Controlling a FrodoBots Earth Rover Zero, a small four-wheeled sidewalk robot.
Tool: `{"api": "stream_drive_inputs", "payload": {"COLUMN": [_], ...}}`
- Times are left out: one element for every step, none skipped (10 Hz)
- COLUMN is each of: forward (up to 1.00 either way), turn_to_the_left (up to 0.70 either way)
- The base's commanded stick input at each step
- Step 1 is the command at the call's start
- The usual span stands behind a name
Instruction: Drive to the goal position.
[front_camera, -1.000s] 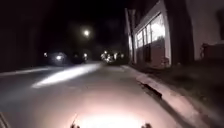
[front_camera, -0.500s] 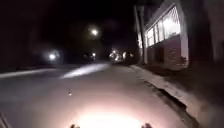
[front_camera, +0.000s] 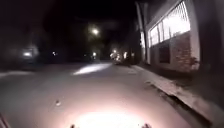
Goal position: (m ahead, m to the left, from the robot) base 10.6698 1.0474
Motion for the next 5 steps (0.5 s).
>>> {"api": "stream_drive_inputs", "payload": {"forward": [0.85,0.85,0.85,0.85,0.85], "turn_to_the_left": [0.0,0.0,0.0,0.0,0.0]}}
